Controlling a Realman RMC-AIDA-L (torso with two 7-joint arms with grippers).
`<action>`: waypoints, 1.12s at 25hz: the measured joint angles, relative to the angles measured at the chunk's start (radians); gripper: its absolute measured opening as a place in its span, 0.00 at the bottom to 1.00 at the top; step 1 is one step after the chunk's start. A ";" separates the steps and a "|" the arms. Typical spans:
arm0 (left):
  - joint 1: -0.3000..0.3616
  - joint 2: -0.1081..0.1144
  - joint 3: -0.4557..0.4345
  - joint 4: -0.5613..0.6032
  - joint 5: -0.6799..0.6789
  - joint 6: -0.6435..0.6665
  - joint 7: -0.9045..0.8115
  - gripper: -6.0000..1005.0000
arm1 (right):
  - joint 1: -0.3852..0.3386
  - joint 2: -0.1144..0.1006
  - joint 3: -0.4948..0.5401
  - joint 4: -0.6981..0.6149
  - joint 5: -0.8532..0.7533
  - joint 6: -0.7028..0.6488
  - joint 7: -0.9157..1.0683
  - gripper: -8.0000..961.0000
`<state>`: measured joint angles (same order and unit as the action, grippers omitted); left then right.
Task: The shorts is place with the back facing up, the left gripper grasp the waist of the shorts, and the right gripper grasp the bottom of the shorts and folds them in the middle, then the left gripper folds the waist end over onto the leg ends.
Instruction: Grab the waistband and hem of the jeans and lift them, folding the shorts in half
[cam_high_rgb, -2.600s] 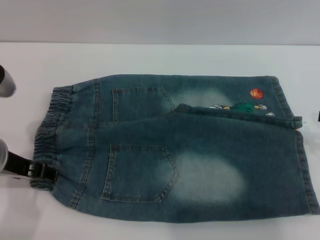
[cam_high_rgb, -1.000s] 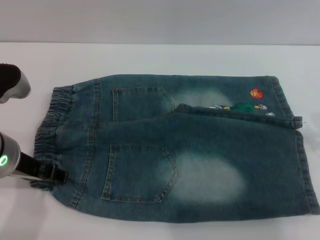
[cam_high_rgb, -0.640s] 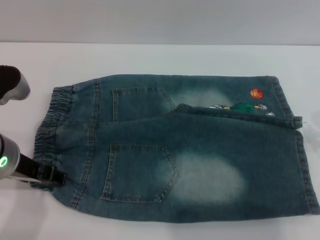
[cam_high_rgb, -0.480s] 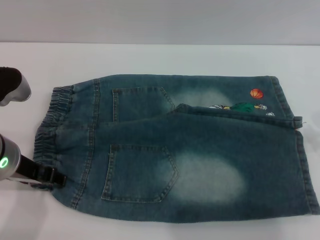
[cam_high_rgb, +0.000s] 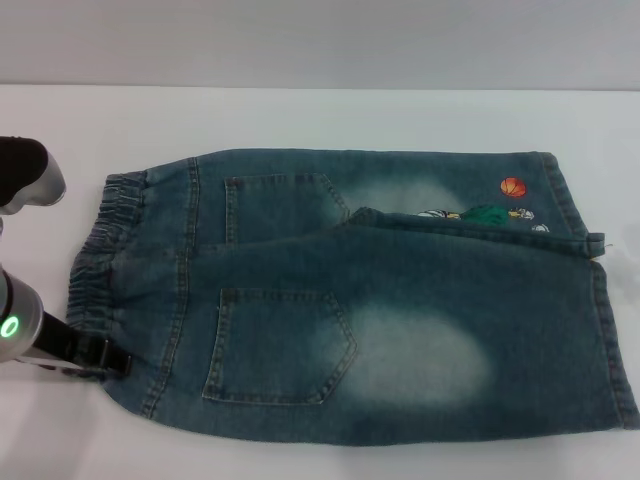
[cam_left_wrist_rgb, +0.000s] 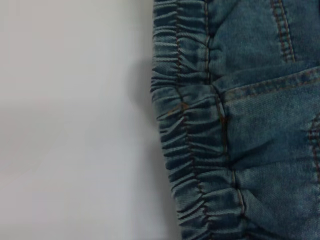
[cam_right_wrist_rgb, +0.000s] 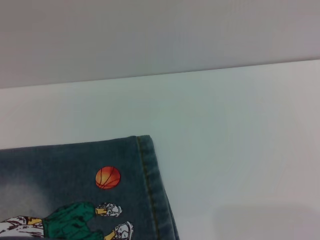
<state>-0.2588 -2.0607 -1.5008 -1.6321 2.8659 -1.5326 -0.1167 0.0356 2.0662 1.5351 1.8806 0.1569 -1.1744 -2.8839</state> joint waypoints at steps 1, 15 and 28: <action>0.000 0.000 0.000 0.000 0.000 0.000 0.000 0.78 | 0.001 0.000 0.001 0.000 0.000 0.000 0.000 0.61; -0.024 0.000 0.016 0.015 0.000 -0.010 -0.009 0.76 | 0.003 0.000 0.004 0.001 -0.002 0.000 0.000 0.61; -0.048 0.003 0.014 0.004 0.014 -0.054 0.001 0.51 | 0.004 -0.001 0.006 0.006 -0.025 0.001 0.000 0.61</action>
<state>-0.3072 -2.0572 -1.4865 -1.6277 2.8802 -1.5866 -0.1153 0.0399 2.0647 1.5416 1.8866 0.1323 -1.1734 -2.8839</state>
